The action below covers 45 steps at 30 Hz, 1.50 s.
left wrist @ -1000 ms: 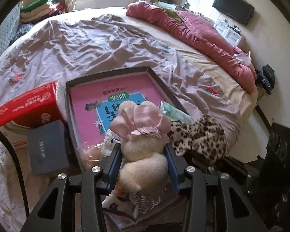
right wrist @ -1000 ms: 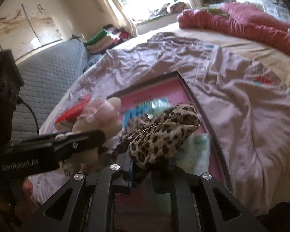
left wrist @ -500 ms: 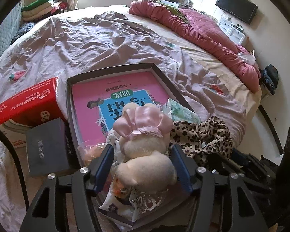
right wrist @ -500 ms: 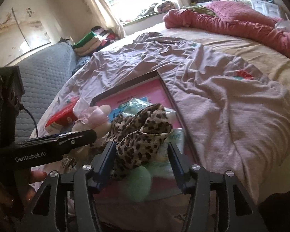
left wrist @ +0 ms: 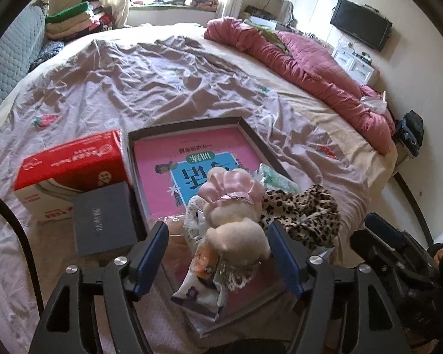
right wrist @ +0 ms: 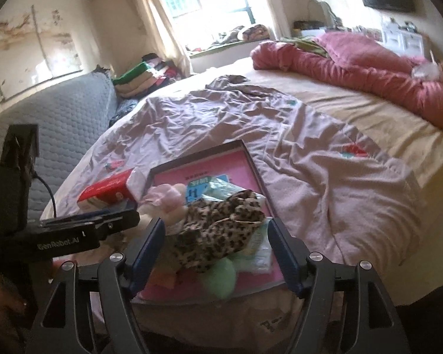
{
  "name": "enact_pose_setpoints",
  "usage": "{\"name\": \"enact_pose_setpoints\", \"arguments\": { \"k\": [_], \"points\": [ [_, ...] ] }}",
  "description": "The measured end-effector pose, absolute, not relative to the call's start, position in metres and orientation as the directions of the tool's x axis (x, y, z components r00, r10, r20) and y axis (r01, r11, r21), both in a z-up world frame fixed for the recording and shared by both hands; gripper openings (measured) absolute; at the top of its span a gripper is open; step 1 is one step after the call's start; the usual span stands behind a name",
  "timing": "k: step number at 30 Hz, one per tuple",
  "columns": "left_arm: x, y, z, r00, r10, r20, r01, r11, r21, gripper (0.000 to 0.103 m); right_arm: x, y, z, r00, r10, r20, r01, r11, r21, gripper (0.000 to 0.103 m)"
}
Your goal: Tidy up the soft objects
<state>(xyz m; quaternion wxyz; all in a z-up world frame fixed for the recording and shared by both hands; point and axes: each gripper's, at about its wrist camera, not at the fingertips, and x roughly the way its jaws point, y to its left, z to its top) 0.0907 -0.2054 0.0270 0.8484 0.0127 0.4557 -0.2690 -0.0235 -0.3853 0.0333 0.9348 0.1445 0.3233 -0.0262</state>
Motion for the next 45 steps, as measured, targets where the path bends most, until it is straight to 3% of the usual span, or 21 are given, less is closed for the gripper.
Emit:
{"name": "enact_pose_setpoints", "arguments": {
  "k": [29, 45],
  "points": [
    [0.05, -0.136, 0.066, 0.569, -0.353, -0.742, 0.359, 0.919, -0.162, 0.081, -0.042, -0.327, 0.07, 0.827, 0.005, -0.563, 0.066, 0.992, 0.106, 0.08],
    [0.014, -0.119, 0.05, 0.573, -0.229, -0.787, 0.267, 0.96, -0.085, 0.081, -0.059, -0.311, 0.061, 0.812, 0.023, -0.583, 0.045, 0.994, 0.102, 0.081]
  ]
}}
